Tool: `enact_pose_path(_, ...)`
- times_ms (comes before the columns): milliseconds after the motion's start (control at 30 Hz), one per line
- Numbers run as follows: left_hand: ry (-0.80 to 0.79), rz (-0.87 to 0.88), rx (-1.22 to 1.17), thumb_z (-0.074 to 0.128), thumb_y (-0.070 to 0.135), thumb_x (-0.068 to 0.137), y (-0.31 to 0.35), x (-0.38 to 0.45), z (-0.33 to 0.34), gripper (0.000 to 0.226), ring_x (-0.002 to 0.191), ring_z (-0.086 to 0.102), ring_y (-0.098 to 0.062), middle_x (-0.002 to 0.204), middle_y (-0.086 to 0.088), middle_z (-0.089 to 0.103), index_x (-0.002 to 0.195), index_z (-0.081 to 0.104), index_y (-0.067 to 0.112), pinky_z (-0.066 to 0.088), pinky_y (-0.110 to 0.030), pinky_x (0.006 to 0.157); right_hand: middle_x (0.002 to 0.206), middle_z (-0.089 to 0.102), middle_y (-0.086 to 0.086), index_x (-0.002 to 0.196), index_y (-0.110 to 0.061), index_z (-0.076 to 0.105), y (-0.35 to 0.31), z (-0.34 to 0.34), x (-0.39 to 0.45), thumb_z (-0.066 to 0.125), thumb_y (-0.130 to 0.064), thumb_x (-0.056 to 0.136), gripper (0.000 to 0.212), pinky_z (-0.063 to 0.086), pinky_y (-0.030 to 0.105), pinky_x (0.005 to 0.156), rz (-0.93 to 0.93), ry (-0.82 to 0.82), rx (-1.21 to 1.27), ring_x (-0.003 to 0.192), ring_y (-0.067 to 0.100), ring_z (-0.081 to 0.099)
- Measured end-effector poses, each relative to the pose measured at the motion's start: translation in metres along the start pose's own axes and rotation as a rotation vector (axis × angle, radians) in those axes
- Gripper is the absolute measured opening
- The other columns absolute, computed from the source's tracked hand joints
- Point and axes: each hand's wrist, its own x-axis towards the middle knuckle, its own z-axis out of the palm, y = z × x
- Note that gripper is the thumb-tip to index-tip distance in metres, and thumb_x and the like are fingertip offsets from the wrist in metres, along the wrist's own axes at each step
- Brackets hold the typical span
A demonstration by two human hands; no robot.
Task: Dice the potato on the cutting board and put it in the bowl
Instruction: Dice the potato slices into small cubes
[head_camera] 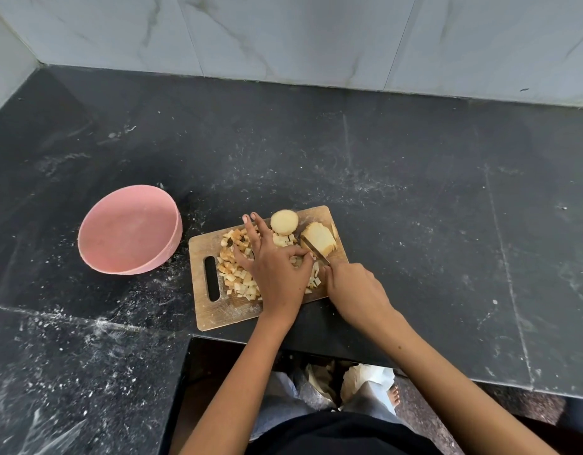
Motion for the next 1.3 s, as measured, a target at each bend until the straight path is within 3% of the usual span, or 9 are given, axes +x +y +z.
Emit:
enact_pose_path(400, -0.02, -0.024, 0.004, 0.08, 0.022, 0.072, 0.004, 0.001, -0.001, 0.013, 0.148, 0.004, -0.03, 0.157, -0.015, 0.022, 0.064, 0.072, 0.026, -0.007, -0.056, 0.111, 0.106, 0.061, 0.01, 0.115, -0.01, 0.048, -0.003, 0.01, 0.003, 0.034, -0.008, 0.1, 0.021, 0.048, 0.037, 0.072, 0.032, 0.0, -0.089, 0.094, 0.031, 0.063)
enact_pose_path(567, -0.02, -0.017, 0.017, 0.08, 0.022, 0.072, 0.003, 0.001, 0.0, 0.013, 0.148, 0.006, -0.031, 0.157, -0.015, 0.022, 0.063, 0.071, 0.026, -0.005, -0.058, 0.111, 0.108, 0.06, 0.011, 0.121, -0.009, 0.046, 0.003, 0.008, -0.003, 0.034, -0.006, 0.099, 0.025, 0.04, 0.033, 0.068, 0.056, -0.061, -0.155, 0.097, 0.03, 0.062)
enact_pose_path(800, -0.02, -0.03, 0.014, 0.081, 0.022, 0.071, 0.0, 0.002, 0.002, 0.011, 0.149, 0.004, -0.03, 0.157, -0.014, 0.022, 0.066, 0.072, 0.025, -0.007, -0.059, 0.111, 0.104, 0.059, 0.01, 0.124, -0.011, 0.04, 0.02, 0.01, -0.022, 0.032, -0.011, 0.101, 0.025, 0.044, 0.034, 0.067, 0.081, -0.117, -0.171, 0.092, 0.029, 0.062)
enact_pose_path(967, -0.037, -0.037, 0.049, 0.081, 0.023, 0.073, 0.001, 0.002, 0.001, 0.009, 0.149, 0.002, -0.031, 0.158, -0.015, 0.02, 0.068, 0.073, 0.025, -0.009, -0.058, 0.111, 0.103, 0.06, 0.01, 0.115, -0.012, 0.045, 0.031, 0.006, -0.033, 0.027, -0.029, 0.104, 0.027, 0.046, 0.037, 0.072, 0.062, -0.118, -0.117, 0.094, 0.029, 0.062)
enact_pose_path(1100, -0.106, -0.033, 0.071, 0.08, 0.028, 0.077, 0.0, 0.003, -0.006, 0.005, 0.149, -0.001, -0.029, 0.158, -0.015, 0.019, 0.079, 0.076, 0.026, -0.012, -0.053, 0.112, 0.085, 0.057, 0.003, 0.086, -0.02, 0.045, 0.044, -0.002, -0.037, 0.032, -0.039, 0.102, 0.027, 0.043, 0.033, 0.068, -0.016, -0.127, -0.004, 0.085, 0.026, 0.059)
enact_pose_path(1200, -0.122, 0.004, 0.033, 0.078, 0.031, 0.079, -0.003, 0.005, -0.016, 0.007, 0.147, 0.019, -0.029, 0.151, -0.012, 0.038, 0.084, 0.076, 0.025, -0.001, -0.053, 0.115, 0.071, 0.049, -0.004, 0.072, -0.023, 0.038, 0.054, -0.006, -0.035, 0.038, -0.041, 0.1, 0.033, 0.038, 0.031, 0.063, -0.023, -0.133, 0.049, 0.072, 0.02, 0.052)
enact_pose_path(1300, -0.09, 0.092, 0.005, 0.077, 0.029, 0.08, -0.01, 0.007, -0.029, 0.009, 0.12, 0.052, -0.026, 0.116, -0.002, 0.065, 0.085, 0.077, 0.022, 0.026, -0.052, 0.11, 0.073, 0.052, -0.003, 0.076, -0.023, 0.042, 0.056, -0.013, -0.028, 0.045, -0.042, 0.098, 0.029, 0.041, 0.032, 0.06, -0.041, -0.123, 0.081, 0.068, 0.014, 0.052)
